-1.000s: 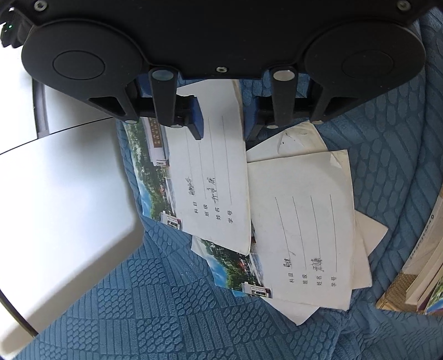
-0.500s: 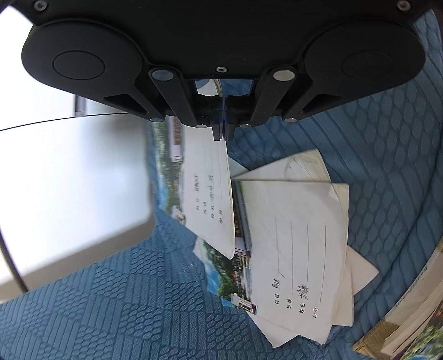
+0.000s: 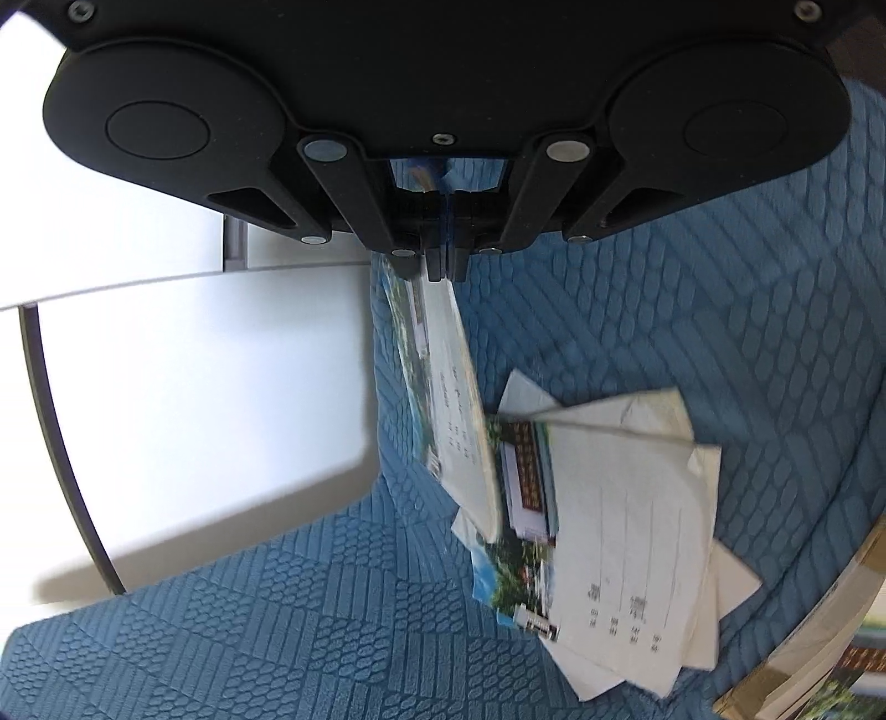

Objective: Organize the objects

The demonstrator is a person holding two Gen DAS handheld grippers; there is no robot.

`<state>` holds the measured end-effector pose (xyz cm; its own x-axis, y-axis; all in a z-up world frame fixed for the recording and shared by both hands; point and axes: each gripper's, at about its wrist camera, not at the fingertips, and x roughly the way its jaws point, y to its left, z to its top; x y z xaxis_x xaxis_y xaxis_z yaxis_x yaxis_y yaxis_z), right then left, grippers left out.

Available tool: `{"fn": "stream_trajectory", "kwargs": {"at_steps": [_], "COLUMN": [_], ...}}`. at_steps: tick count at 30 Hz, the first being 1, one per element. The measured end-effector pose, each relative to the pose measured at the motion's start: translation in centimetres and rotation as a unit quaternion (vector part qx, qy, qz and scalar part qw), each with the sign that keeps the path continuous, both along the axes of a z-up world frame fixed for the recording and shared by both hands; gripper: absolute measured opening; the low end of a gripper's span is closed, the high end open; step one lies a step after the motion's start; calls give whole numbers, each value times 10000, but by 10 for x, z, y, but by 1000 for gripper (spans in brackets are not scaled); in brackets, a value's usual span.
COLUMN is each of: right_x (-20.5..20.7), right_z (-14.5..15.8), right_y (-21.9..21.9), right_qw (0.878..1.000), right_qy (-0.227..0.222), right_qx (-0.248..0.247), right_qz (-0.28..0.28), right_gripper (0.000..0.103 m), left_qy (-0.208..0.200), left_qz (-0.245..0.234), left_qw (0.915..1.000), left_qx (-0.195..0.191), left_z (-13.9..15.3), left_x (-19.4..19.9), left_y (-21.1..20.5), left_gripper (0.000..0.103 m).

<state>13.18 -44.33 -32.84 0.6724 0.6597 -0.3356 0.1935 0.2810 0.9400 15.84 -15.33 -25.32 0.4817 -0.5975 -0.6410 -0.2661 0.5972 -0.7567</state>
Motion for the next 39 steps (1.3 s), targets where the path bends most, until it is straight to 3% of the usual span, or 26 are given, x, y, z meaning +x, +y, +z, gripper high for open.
{"fn": "stream_trajectory", "kwargs": {"at_steps": [1, 3, 7, 13, 16, 24, 28, 33, 39], "right_x": [-1, -4, -7, -12, -15, -34, -43, -49, -61], "right_z": [3, 6, 16, 27, 27, 23, 22, 31, 34], "right_y": [-2, -5, -6, -7, -10, -7, -11, -11, -12], "right_qw": [9998, 9993, 9977, 9958, 9959, 9945, 9957, 9942, 9974], "right_qy": [-40, -103, -333, -537, -508, -433, -372, -273, -57], "right_qx": [-182, -332, -576, -738, -741, -783, -668, -831, -522], "right_qz": [-35, -125, -118, -28, 46, 547, 527, 626, 484], "right_gripper": [24, 11, 6, 6, 4, 4, 4, 4, 4], "left_qy": [15, 18, -10, -68, -81, 254, 294, 326, 528], "left_qz": [-17, -56, -75, 6, 228, 538, 573, 395, 155], "left_qw": [10000, 10000, 9999, 9989, 9983, 9960, 9966, 9985, 9985], "left_qx": [14, 9, -135, -459, -533, -672, -517, 166, 66], "left_z": [0, -1, -2, -5, -13, -42, -40, -28, -32], "left_x": [-4, -11, -23, -24, -24, -34, -36, -36, -35], "left_y": [0, 0, 3, 18, 34, 60, 70, 74, 71], "left_gripper": [1, 1, 3, 12, 30, 36, 43, 50, 57]}}
